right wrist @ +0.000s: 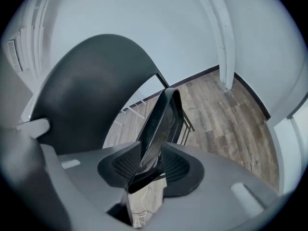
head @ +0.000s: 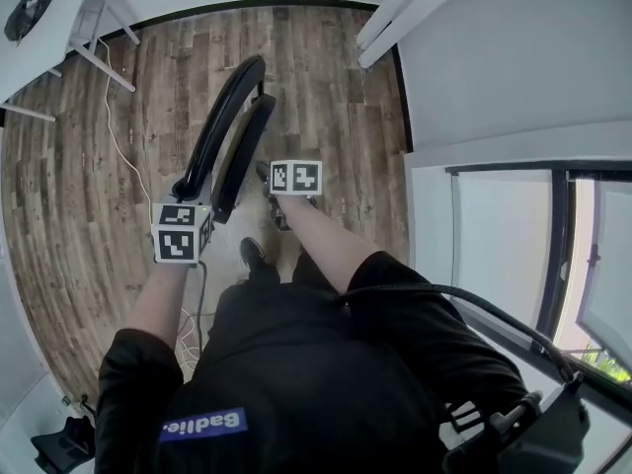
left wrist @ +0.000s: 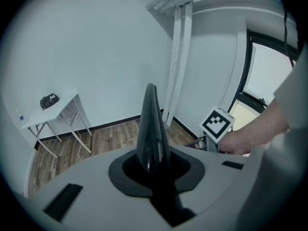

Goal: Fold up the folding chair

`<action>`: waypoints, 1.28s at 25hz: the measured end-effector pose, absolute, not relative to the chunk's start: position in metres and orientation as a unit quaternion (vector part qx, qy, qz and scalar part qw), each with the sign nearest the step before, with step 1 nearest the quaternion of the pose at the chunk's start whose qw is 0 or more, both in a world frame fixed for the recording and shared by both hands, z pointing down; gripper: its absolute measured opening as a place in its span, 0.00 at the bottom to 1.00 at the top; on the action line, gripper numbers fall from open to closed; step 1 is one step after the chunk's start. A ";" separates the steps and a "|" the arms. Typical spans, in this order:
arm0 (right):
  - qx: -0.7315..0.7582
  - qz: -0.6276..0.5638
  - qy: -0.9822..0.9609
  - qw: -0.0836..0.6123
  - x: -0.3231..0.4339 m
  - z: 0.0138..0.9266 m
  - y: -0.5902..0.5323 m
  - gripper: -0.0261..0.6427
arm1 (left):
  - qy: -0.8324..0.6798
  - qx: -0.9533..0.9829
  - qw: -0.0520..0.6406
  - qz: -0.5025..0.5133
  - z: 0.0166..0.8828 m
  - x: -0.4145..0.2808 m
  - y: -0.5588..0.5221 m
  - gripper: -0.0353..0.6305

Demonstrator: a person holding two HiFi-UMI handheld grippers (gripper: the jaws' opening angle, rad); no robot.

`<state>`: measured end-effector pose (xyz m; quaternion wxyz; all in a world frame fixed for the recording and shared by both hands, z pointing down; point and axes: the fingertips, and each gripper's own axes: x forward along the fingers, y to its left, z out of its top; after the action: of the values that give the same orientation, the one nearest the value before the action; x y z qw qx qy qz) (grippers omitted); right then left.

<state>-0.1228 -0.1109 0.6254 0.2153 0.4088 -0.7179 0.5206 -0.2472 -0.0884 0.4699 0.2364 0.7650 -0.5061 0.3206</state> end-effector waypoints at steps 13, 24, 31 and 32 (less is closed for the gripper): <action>0.371 0.295 -0.861 0.187 -0.052 0.463 -0.048 0.04 | -0.508 0.764 0.229 0.324 0.461 -0.250 -0.086 0.15; 0.360 0.179 -0.903 0.153 -0.023 0.386 0.004 0.04 | -0.506 0.765 0.229 0.326 0.459 -0.244 -0.082 0.15; 0.363 0.145 -0.914 0.109 -0.014 0.360 0.014 0.04 | -0.512 0.762 0.223 0.328 0.456 -0.245 -0.082 0.15; 0.364 0.144 -0.914 0.107 -0.013 0.360 0.013 0.04 | -0.512 0.762 0.222 0.328 0.456 -0.245 -0.083 0.15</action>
<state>-0.0125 0.0127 0.3600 0.1068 0.3643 -0.9138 0.1443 -0.2446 -0.0832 0.4560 0.2219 0.7624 -0.5117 0.3281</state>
